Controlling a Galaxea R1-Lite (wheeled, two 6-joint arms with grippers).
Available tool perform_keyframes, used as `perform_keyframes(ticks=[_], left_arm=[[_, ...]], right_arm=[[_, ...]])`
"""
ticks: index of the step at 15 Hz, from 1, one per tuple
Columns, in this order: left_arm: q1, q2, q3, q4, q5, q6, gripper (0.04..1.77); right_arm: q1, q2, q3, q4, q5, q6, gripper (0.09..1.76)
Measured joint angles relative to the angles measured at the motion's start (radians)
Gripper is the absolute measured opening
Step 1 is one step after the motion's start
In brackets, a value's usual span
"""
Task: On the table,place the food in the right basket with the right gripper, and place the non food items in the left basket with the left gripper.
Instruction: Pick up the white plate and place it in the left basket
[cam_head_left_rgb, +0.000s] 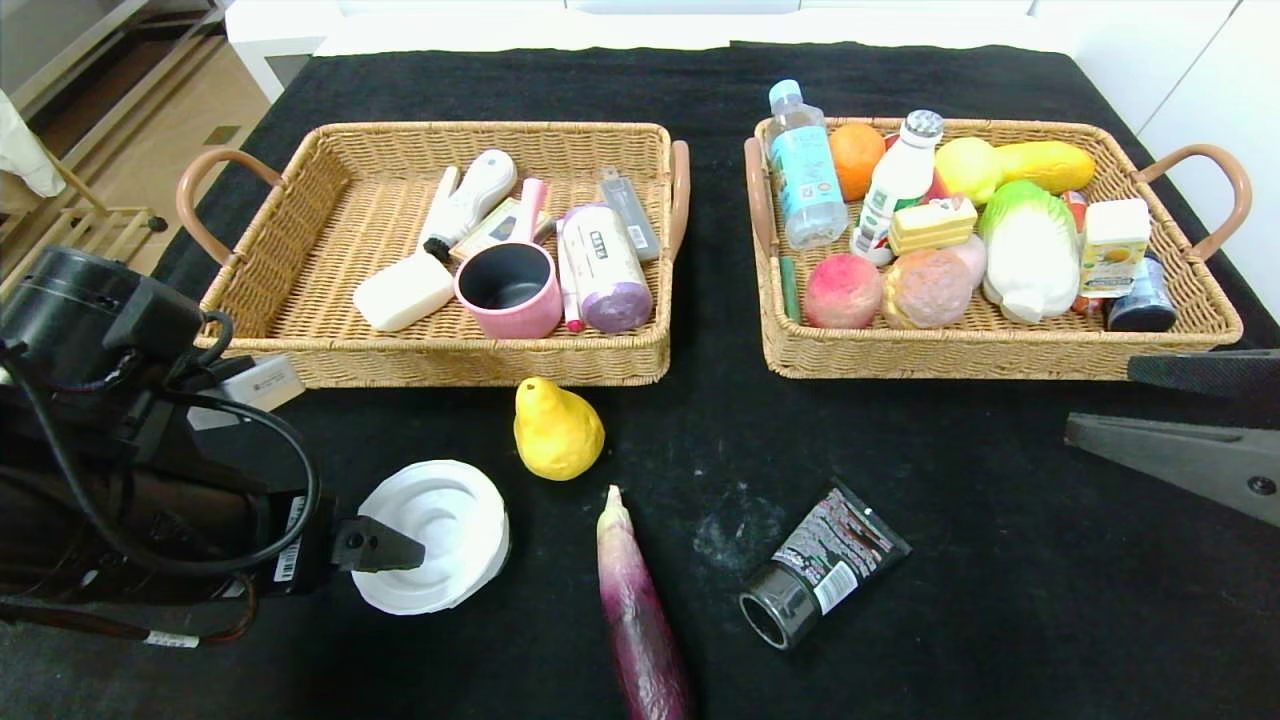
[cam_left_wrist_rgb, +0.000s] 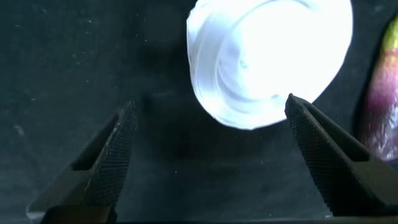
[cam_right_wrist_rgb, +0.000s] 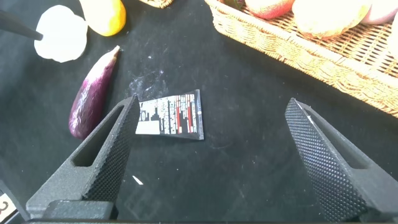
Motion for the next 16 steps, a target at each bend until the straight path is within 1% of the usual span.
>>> perform_keyframes(ticks=[8,16], left_arm=[[0.010,0.084,-0.042,0.000,0.004,-0.031,1.72],[0.016,0.124,-0.055,0.000,0.002,-0.032,1.72]], right_arm=[[0.002,-0.002,0.002,0.000,0.001,-0.001,1.71],[0.003,-0.002,0.002,0.000,0.001,-0.001,1.71]])
